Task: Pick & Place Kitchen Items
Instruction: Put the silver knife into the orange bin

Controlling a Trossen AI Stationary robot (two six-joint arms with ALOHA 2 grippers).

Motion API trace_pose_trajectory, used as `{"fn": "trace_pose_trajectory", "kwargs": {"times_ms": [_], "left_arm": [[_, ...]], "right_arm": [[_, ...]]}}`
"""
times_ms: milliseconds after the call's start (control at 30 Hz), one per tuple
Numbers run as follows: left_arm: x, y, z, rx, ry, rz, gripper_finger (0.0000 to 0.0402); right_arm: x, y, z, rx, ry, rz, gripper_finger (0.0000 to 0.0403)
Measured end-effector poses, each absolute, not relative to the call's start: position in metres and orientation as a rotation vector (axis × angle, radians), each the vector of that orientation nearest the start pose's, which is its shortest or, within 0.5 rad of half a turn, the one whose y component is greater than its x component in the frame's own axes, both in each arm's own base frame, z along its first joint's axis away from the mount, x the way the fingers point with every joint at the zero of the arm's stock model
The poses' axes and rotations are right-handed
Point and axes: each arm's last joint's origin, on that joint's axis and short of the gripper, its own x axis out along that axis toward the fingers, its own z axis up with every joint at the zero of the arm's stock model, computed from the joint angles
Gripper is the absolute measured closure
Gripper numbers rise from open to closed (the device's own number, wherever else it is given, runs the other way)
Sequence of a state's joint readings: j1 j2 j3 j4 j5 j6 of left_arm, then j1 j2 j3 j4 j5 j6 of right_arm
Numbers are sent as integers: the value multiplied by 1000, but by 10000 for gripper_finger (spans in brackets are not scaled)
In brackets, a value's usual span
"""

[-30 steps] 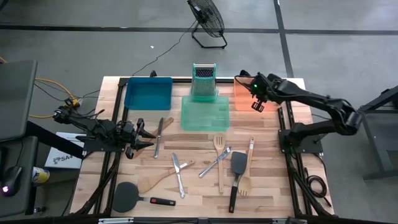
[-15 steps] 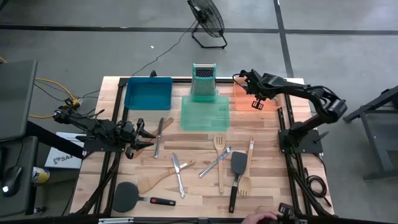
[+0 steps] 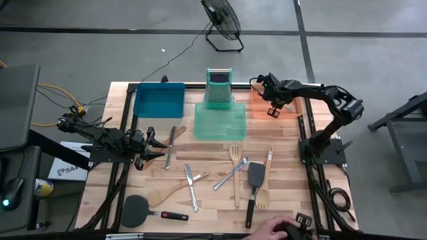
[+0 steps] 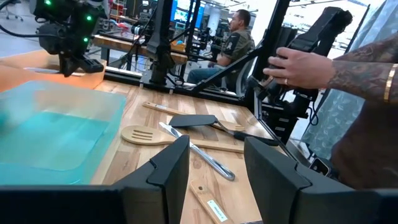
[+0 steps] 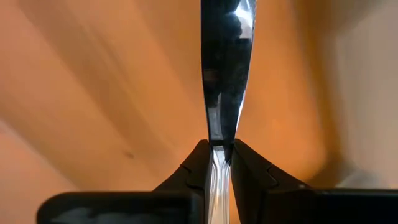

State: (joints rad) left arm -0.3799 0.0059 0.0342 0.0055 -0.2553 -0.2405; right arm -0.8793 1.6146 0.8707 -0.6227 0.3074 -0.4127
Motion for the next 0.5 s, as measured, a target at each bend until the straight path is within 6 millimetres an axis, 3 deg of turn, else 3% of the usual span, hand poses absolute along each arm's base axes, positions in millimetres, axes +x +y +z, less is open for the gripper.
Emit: {"fn": "trace_pose_trajectory", "kwargs": {"times_ms": [500], "left_arm": [[91,-28,175,-251,-17,-128,250]], "right_arm": [[163,-221,151,128,1507,-693,353]]}}
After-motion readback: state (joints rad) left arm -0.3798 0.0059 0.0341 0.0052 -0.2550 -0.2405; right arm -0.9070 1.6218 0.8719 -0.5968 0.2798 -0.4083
